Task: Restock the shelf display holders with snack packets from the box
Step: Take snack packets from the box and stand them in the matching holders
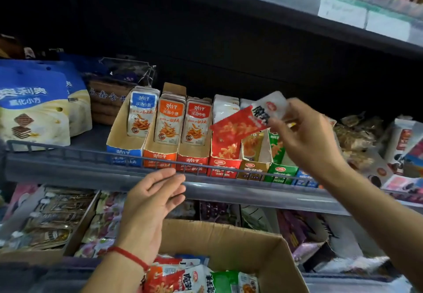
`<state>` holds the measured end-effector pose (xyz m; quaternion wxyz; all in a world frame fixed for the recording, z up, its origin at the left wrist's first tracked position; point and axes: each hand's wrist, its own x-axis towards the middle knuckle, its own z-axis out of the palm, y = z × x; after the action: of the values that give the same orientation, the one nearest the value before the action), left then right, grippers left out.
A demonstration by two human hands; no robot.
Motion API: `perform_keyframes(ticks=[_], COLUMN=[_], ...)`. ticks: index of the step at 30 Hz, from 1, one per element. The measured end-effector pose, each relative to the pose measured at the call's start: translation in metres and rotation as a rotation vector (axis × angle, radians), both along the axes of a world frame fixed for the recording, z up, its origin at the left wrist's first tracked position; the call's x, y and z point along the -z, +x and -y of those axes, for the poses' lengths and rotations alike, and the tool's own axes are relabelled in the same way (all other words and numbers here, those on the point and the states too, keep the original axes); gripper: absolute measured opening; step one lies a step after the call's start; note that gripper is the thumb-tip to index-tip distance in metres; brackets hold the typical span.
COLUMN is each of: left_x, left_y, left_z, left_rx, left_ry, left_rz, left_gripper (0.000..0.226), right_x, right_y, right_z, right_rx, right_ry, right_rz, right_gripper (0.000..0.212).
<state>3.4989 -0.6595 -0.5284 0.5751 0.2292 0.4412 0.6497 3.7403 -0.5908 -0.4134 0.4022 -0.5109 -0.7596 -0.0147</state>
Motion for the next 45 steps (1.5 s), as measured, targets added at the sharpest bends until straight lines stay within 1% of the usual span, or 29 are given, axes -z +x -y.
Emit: perform_keyframes(ticks=[1, 3, 5, 7, 9, 10, 12, 13, 15, 16, 18, 20, 21, 22, 23, 25, 26, 27, 28, 30, 32, 35, 37, 39, 41, 44, 45], left_x=[0.001, 0.003, 0.004, 0.004, 0.003, 0.003, 0.002, 0.003, 0.005, 0.006, 0.008, 0.012, 0.014, 0.018, 0.021, 0.03, 0.035, 0.04, 0.045, 0.053, 0.059, 0.065, 0.068, 0.069, 0.071, 0.074, 0.075], left_y=[-0.002, -0.005, -0.006, -0.008, -0.01, -0.012, -0.015, -0.017, -0.021, -0.023, -0.026, -0.027, -0.027, -0.027, -0.026, -0.024, -0.023, -0.023, -0.022, -0.022, -0.023, -0.021, -0.02, -0.017, -0.014, -0.009, -0.009], left_z=[-0.001, -0.003, -0.004, -0.005, -0.005, -0.005, -0.004, -0.003, 0.001, 0.002, 0.005, 0.008, 0.011, 0.013, 0.017, 0.024, 0.027, 0.03, 0.032, 0.035, 0.036, 0.034, 0.031, 0.028, 0.025, 0.021, 0.02], left_rx=[-0.011, -0.029, -0.038, -0.048, -0.056, -0.062, -0.066, -0.064, -0.059, -0.055, -0.035, 0.007, 0.044, 0.094, 0.15, 0.258, 0.305, 0.342, 0.371, 0.413, 0.438, 0.457, 0.47, 0.485, 0.491, 0.503, 0.501], left_ry=[-0.006, -0.021, -0.039, -0.05, -0.052, -0.054, -0.054, -0.052, -0.057, -0.056, -0.057, -0.049, -0.036, -0.02, -0.005, 0.007, 0.003, -0.003, -0.013, -0.038, -0.06, -0.086, -0.103, -0.112, -0.113, -0.123, -0.127], left_rz=[-0.013, -0.032, -0.052, -0.078, -0.108, -0.127, -0.16, -0.177, -0.227, -0.256, -0.321, -0.431, -0.511, -0.604, -0.701, -0.861, -0.928, -0.99, -1.043, -1.113, -1.17, -1.239, -1.254, -1.255, -1.259, -1.279, -1.286], left_gripper=[0.041, 0.031, 0.028, 0.028, 0.029, 0.029, 0.03, 0.03, 0.03, 0.03, 0.028, 0.023, 0.021, 0.02, 0.02, 0.018, 0.016, 0.015, 0.015, 0.015, 0.017, 0.019, 0.02, 0.02, 0.02, 0.02, 0.02], right_x=[-0.006, -0.012, -0.013, -0.01, -0.007, -0.005, 0.003, 0.009, 0.022, 0.029, 0.046, 0.07, 0.087, 0.105, 0.127, 0.177, 0.203, 0.228, 0.249, 0.284, 0.307, 0.326, 0.328, 0.329, 0.328, 0.32, 0.315], right_y=[0.003, 0.006, 0.004, -0.003, -0.014, -0.02, -0.03, -0.034, -0.038, -0.037, -0.038, -0.039, -0.04, -0.042, -0.044, -0.049, -0.052, -0.055, -0.058, -0.065, -0.076, -0.09, -0.096, -0.095, -0.089, -0.077, -0.073], right_z=[-0.006, -0.018, -0.03, -0.044, -0.054, -0.059, -0.064, -0.065, -0.063, -0.059, -0.043, -0.019, -0.006, 0.008, 0.02, 0.038, 0.045, 0.05, 0.055, 0.063, 0.072, 0.081, 0.08, 0.073, 0.067, 0.065, 0.064], right_rx=[0.024, 0.035, 0.02, -0.016, -0.039, -0.036, -0.009, 0.026, 0.134, 0.162, 0.104, -0.061, -0.141, -0.194, -0.22, -0.237, -0.261, -0.304, -0.354, -0.417, -0.428, -0.38, -0.327, -0.307, -0.325, -0.363, -0.365], right_ry=[0.031, -0.028, -0.112, -0.146, -0.167, -0.169, -0.138, -0.093, 0.021, 0.074, 0.182, 0.255, 0.237, 0.144, -0.029, -0.482, -0.664, -0.797, -0.888, -0.977, -1.009, -0.961, -0.958, -1.015, -1.115, -1.229, -1.245], right_rz=[0.1, 0.271, 0.386, 0.473, 0.558, 0.569, 0.542, 0.561, 0.661, 0.671, 0.607, 0.494, 0.456, 0.444, 0.47, 0.663, 0.762, 0.808, 0.814, 0.789, 0.809, 0.908, 0.915, 0.843, 0.729, 0.594, 0.549], right_gripper=[0.008, 0.011, 0.012, 0.016, 0.037, 0.044, 0.047, 0.047, 0.048, 0.048, 0.039, 0.025, 0.021, 0.02, 0.02, 0.022, 0.028, 0.038, 0.049, 0.068, 0.083, 0.092, 0.097, 0.093, 0.085, 0.082, 0.076])
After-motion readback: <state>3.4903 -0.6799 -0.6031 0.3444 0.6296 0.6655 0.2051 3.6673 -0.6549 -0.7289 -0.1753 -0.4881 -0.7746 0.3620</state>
